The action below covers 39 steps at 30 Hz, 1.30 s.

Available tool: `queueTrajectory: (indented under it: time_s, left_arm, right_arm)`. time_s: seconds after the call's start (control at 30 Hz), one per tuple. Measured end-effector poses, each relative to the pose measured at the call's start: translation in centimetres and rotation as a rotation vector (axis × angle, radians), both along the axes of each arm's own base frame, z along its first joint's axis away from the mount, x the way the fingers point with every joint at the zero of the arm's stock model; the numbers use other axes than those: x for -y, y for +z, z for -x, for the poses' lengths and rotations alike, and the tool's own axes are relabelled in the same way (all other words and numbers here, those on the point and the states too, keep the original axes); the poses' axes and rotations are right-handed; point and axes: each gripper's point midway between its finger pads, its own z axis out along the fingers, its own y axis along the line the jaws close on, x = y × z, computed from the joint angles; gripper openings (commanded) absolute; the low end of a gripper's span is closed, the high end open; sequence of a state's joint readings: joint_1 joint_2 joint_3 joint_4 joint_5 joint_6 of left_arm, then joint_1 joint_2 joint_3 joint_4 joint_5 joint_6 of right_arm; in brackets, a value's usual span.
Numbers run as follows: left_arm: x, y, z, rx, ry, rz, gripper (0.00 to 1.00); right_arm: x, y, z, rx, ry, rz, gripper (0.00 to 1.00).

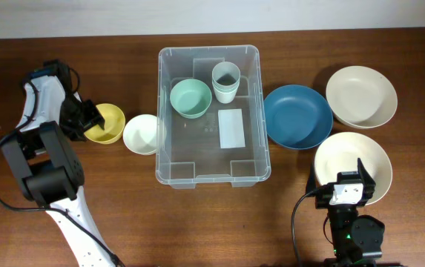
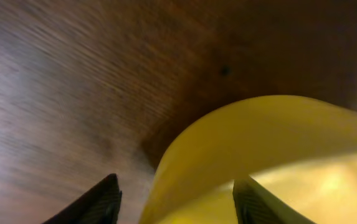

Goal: Pack container
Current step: 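Release the bowl and move the left gripper to the yellow bowl, then lift the yellow bowl and set it into the mint-green bowl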

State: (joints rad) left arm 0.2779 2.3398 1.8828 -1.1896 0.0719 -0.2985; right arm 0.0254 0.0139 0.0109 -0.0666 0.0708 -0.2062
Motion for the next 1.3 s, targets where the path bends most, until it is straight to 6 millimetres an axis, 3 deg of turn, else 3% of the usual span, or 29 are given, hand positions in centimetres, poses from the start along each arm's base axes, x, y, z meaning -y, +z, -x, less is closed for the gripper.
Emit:
queueTrajectory:
  time_s: [0.17,0.47,0.63,0.73,0.8,0.9,1.07,1.17,1.3]
  left_arm:
    - [0.1,-0.4,0.2,-0.001,0.005,0.011,0.02]
    - [-1.7,1.4,-0.1,0.024,0.05,0.028,0.01]
    - [-3.3,5.8,-1.8,0.088,0.068,0.003,0.01]
    - [-2.7,9.1,-3.4,0.162,0.046,-0.012,0.01]
    - [-1.3,11.1,-4.3,0.211,0.01,-0.013,0.01]
    - [2.4,14.2,-5.6,0.29,-0.079,-0.009,0.01]
    - [11.3,18.3,-6.2,0.389,-0.265,0.022,0.01]
    - [16.3,19.4,-5.8,0.416,-0.368,0.049,0.01]
    - [20.0,19.4,-5.3,0.42,-0.449,0.046,0.01]
  right_arm:
    - [0.0,0.0,0.0,0.0,0.0,0.0,0.99]
    - [0.0,0.0,0.0,0.0,0.0,0.0,0.99]
    - [0.0,0.0,0.0,0.0,0.0,0.0,0.99]
    - [0.0,0.0,0.0,0.0,0.0,0.0,0.99]
    - [0.0,0.0,0.0,0.0,0.0,0.0,0.99]
    - [0.0,0.0,0.0,0.0,0.0,-0.001,0.99]
    - [0.0,0.0,0.0,0.0,0.0,0.0,0.99]
    - [0.0,0.0,0.0,0.0,0.0,0.0,0.99]
    - [0.0,0.0,0.0,0.0,0.0,0.0,0.99]
